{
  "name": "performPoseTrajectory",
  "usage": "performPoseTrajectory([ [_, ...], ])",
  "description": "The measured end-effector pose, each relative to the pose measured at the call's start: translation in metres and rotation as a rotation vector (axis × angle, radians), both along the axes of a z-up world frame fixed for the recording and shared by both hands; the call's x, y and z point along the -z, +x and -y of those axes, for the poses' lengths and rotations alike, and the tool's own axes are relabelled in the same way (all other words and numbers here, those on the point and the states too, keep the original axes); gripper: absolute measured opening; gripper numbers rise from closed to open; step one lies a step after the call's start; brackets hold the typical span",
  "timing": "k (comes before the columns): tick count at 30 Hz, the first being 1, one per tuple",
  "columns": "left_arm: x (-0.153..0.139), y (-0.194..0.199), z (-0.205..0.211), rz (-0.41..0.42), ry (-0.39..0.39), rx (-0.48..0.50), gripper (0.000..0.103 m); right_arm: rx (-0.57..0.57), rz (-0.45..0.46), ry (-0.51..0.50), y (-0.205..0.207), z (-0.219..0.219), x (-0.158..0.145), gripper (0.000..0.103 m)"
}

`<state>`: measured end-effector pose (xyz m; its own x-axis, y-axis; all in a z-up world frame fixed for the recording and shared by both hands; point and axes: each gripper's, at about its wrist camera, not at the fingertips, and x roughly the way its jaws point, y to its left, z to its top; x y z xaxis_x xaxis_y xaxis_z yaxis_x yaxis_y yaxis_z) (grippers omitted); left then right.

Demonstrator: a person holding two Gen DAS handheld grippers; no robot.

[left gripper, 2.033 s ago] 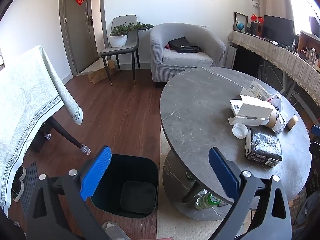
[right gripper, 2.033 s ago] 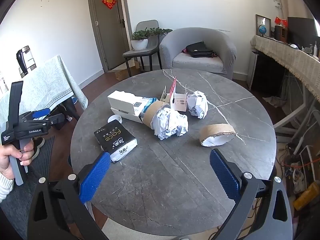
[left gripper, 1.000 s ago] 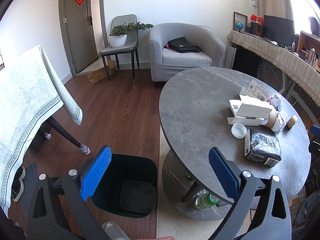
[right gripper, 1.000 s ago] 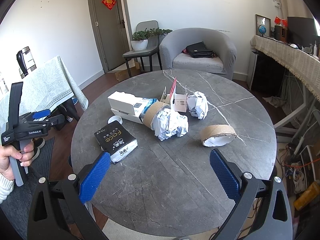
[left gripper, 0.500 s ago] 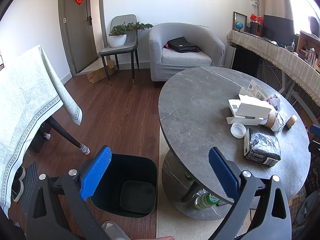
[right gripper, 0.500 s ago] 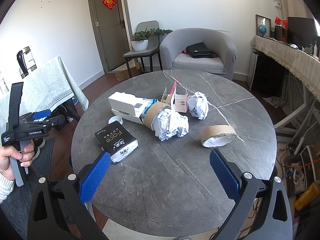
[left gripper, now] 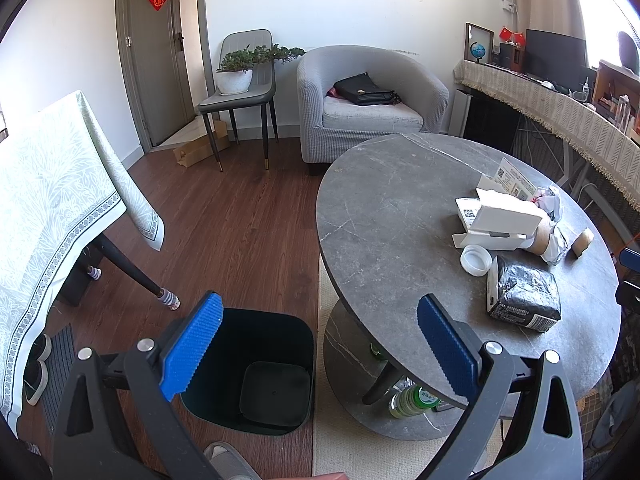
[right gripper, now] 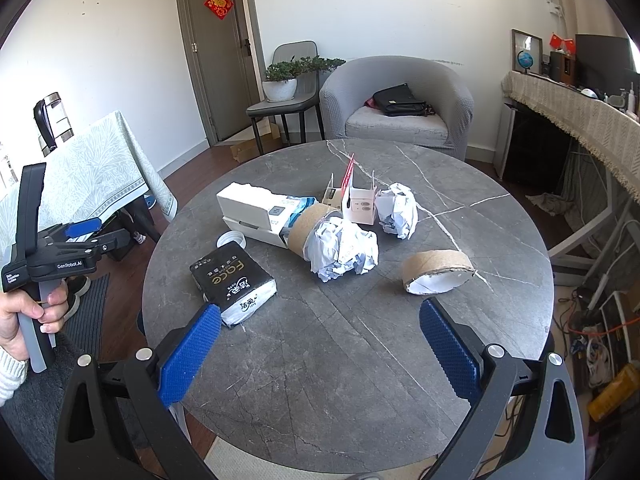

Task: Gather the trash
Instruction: 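Grasp the black Face tissue pack with the left gripper while the right gripper grasps the cardboard tape roll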

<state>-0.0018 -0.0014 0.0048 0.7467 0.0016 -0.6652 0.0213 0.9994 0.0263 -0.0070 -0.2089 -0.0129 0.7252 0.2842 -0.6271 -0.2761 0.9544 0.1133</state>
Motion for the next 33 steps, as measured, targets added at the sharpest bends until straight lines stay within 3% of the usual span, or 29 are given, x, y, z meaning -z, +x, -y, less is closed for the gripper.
performPoseTrajectory([
  [9, 0.004, -0.003, 0.017, 0.025, -0.016, 0.099, 0.099, 0.011, 0.008, 0.016, -0.001, 0.002, -0.001, 0.100],
  [23, 0.024, 0.003, 0.083, -0.023, -0.068, 0.358, 0.098, 0.038, -0.023, 0.048, 0.001, 0.021, 0.016, 0.100],
  [33, 0.039, 0.008, 0.113, -0.068, -0.103, 0.459, 0.095, 0.061, -0.034, 0.078, -0.005, 0.041, 0.024, 0.100],
])
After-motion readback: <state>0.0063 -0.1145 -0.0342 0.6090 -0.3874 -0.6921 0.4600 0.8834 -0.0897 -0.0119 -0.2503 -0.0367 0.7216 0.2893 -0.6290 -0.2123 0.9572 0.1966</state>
